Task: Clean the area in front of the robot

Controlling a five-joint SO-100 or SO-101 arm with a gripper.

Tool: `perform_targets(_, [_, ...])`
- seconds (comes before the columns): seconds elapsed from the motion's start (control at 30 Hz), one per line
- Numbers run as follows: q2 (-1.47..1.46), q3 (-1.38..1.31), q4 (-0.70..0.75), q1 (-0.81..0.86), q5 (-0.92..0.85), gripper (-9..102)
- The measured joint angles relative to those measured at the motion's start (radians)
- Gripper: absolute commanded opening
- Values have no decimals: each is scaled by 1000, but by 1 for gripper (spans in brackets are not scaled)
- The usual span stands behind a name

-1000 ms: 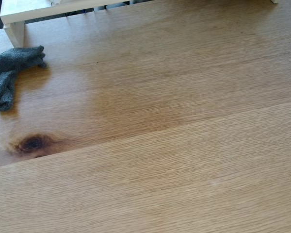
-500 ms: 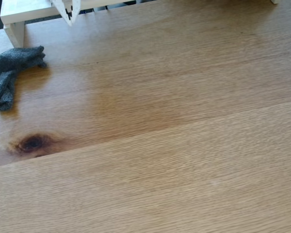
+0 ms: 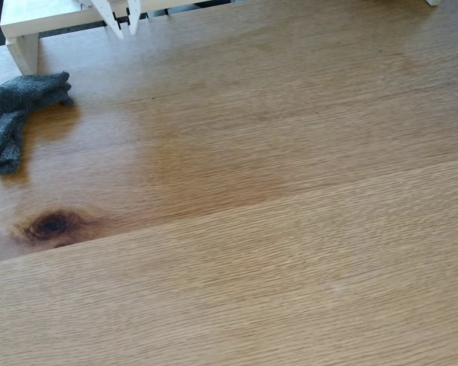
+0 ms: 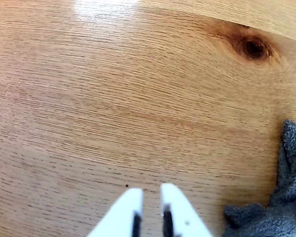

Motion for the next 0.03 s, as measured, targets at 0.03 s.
perform_targets(0.03, [0, 0, 0, 0, 0, 6])
